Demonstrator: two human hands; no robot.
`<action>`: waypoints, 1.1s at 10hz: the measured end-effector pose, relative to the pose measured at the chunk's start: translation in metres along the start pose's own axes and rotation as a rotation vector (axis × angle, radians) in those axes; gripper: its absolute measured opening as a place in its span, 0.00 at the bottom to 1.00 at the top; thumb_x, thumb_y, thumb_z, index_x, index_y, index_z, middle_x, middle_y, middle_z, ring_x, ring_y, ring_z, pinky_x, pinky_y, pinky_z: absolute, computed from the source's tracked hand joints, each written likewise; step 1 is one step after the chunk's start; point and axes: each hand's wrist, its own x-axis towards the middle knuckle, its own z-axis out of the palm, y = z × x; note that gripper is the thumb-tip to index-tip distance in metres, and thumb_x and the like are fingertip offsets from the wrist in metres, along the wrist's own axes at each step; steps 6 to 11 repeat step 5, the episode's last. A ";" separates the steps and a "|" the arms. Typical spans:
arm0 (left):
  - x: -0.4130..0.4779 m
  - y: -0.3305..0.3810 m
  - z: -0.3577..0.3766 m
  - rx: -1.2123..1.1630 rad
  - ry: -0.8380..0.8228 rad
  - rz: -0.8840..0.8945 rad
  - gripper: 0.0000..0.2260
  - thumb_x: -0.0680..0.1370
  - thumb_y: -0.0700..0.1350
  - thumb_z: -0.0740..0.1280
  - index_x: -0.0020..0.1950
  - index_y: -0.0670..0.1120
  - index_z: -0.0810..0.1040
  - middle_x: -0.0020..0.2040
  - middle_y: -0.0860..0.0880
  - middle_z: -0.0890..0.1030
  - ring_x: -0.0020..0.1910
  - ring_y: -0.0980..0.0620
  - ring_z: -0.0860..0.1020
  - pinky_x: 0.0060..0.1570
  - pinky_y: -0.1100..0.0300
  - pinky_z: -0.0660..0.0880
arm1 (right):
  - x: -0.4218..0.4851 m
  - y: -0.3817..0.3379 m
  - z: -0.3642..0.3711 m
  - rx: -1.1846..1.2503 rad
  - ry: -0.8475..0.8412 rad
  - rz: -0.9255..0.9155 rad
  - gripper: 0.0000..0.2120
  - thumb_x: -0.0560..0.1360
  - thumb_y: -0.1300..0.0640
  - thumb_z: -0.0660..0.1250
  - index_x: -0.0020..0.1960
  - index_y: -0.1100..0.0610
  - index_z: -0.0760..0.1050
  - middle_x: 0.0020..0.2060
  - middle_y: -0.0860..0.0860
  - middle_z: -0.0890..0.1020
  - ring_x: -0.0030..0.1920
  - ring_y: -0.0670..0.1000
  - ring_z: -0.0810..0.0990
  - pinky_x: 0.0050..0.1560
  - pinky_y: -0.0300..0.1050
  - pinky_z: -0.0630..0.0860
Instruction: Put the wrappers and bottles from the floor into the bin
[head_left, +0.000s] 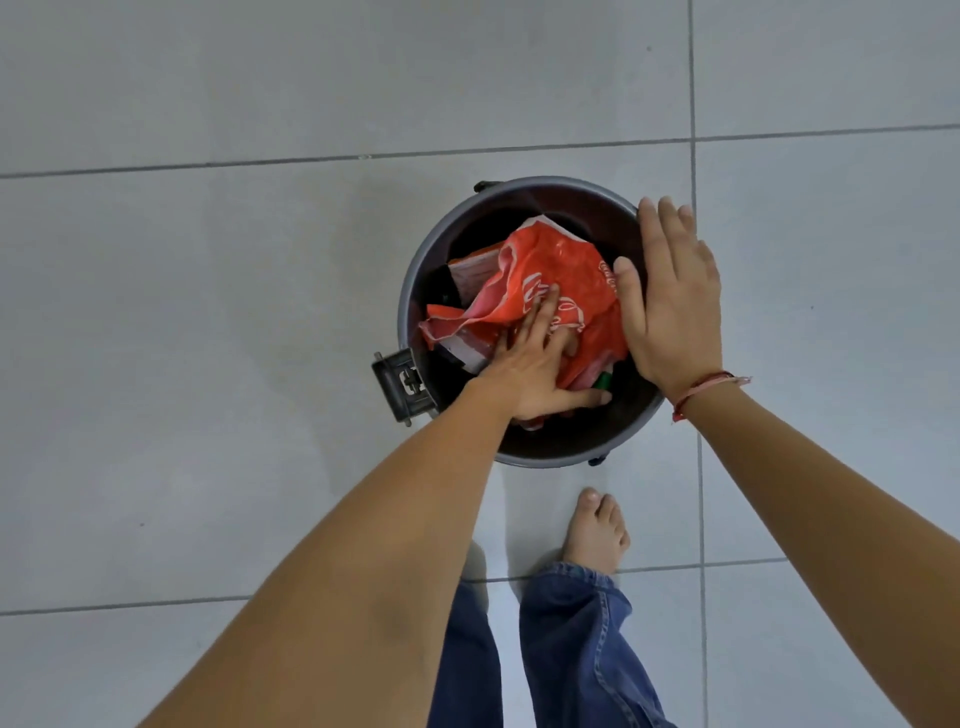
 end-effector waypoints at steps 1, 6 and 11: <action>-0.012 0.010 -0.008 -0.044 -0.001 -0.049 0.31 0.73 0.63 0.66 0.69 0.47 0.64 0.79 0.46 0.37 0.79 0.45 0.42 0.75 0.38 0.51 | 0.000 -0.002 -0.003 -0.047 -0.026 0.011 0.26 0.82 0.50 0.53 0.76 0.58 0.56 0.76 0.60 0.60 0.77 0.60 0.55 0.74 0.59 0.55; -0.119 0.034 -0.096 0.405 0.539 -0.115 0.23 0.79 0.48 0.61 0.72 0.42 0.66 0.77 0.41 0.60 0.78 0.42 0.53 0.74 0.41 0.54 | -0.017 -0.070 -0.054 -0.176 -0.158 -0.134 0.29 0.81 0.47 0.55 0.77 0.60 0.55 0.77 0.61 0.56 0.77 0.60 0.55 0.75 0.59 0.52; -0.119 0.034 -0.096 0.405 0.539 -0.115 0.23 0.79 0.48 0.61 0.72 0.42 0.66 0.77 0.41 0.60 0.78 0.42 0.53 0.74 0.41 0.54 | -0.017 -0.070 -0.054 -0.176 -0.158 -0.134 0.29 0.81 0.47 0.55 0.77 0.60 0.55 0.77 0.61 0.56 0.77 0.60 0.55 0.75 0.59 0.52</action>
